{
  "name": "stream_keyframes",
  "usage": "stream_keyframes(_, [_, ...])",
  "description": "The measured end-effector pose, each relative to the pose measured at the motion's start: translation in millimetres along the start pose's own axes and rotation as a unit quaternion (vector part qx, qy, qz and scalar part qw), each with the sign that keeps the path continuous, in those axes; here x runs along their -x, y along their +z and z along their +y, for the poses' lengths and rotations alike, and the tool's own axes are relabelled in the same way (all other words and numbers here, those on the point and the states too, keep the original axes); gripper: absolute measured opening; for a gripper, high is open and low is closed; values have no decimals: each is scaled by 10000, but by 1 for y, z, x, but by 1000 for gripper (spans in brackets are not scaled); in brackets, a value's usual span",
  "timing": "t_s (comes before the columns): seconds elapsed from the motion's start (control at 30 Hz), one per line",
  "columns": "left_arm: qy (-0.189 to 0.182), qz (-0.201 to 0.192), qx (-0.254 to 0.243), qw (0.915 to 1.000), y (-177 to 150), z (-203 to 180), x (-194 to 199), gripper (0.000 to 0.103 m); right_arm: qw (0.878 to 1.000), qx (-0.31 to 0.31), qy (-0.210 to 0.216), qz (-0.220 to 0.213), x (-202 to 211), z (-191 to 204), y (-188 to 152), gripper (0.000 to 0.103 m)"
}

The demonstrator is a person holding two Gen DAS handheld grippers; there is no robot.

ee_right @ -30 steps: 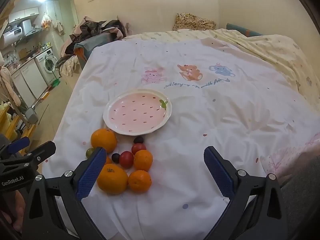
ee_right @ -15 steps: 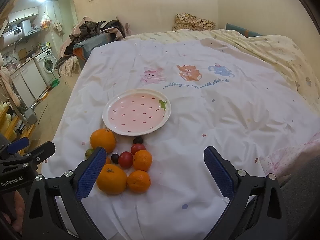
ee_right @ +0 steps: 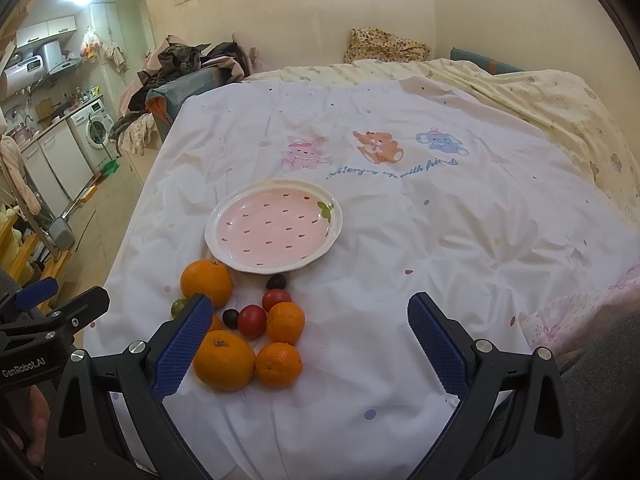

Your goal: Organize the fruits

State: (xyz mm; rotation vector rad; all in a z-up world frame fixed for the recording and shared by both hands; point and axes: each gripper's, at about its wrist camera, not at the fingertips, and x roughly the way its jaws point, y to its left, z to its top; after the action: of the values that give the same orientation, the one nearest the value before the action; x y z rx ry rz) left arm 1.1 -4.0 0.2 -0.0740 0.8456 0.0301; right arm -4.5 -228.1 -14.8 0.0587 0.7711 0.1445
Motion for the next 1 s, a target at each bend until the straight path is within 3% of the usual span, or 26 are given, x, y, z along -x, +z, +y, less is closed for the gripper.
stream_keyframes(1.0, [-20,0,3,10000,1,5,3,103,10000,6,41,20,-3,1,-1,100])
